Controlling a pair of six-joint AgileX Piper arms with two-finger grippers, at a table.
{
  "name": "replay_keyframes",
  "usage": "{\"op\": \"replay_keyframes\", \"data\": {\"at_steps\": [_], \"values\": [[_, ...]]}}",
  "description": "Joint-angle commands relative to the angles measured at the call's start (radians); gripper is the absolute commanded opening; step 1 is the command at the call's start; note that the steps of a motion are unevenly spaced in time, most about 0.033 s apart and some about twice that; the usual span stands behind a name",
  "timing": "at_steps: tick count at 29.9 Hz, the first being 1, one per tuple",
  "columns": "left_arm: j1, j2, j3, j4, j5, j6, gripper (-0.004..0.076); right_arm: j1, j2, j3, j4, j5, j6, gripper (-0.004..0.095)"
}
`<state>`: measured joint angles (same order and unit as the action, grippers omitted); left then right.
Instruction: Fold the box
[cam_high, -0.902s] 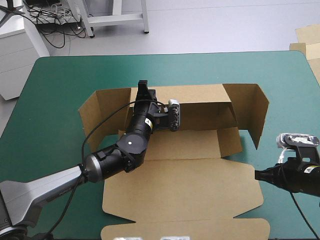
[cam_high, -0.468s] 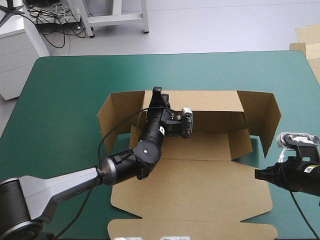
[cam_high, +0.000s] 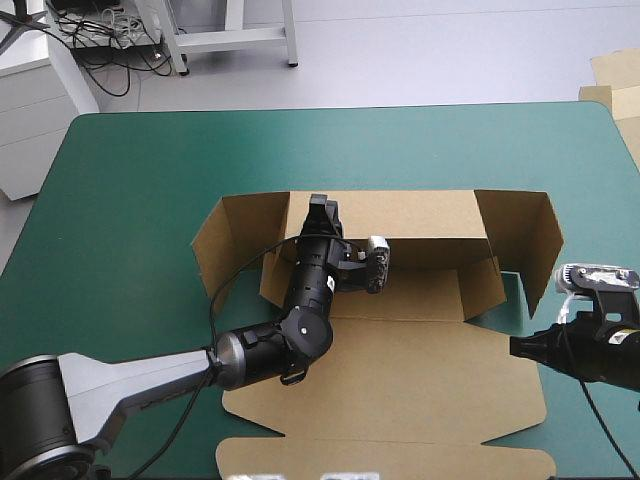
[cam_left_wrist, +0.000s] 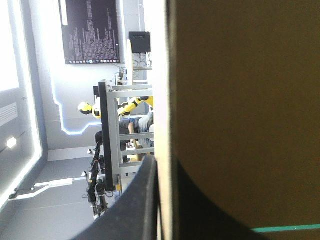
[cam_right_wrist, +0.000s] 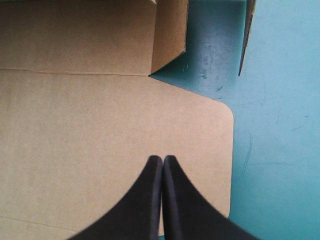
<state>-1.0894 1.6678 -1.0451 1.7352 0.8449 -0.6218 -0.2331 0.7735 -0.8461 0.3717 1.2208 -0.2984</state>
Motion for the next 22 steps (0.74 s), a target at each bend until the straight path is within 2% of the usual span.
{"op": "replay_keyframes", "data": {"at_steps": [1, 4, 6, 11, 14, 17, 22], "values": [[-0.032, -0.034, 0.017, 0.053, -0.010, -0.033, -0.0010, -0.007, -0.002, -0.025, 0.024, -0.036, -0.001, -0.0003], [-0.032, -0.034, 0.017, 0.055, 0.008, -0.033, -0.0010, -0.007, -0.002, -0.025, 0.024, -0.036, 0.017, 0.0043], [-0.032, -0.034, 0.017, 0.063, 0.017, -0.033, -0.0010, -0.007, -0.002, -0.025, 0.024, -0.036, 0.062, 0.0113], [-0.032, -0.034, 0.017, 0.065, 0.015, -0.033, -0.0010, -0.007, -0.002, -0.025, 0.028, -0.007, 0.104, 0.0399], [-0.032, -0.034, 0.017, 0.065, 0.015, -0.033, -0.0010, -0.007, -0.002, -0.025, 0.028, 0.002, 0.110, 0.0526], [-0.032, -0.034, 0.017, 0.065, 0.015, -0.033, -0.0010, -0.007, -0.002, -0.025, 0.028, -0.015, 0.085, 0.0592], [-0.032, -0.034, 0.017, 0.065, 0.015, -0.033, -0.0010, -0.007, -0.002, -0.025, 0.030, -0.013, 0.065, 0.0599]]}}
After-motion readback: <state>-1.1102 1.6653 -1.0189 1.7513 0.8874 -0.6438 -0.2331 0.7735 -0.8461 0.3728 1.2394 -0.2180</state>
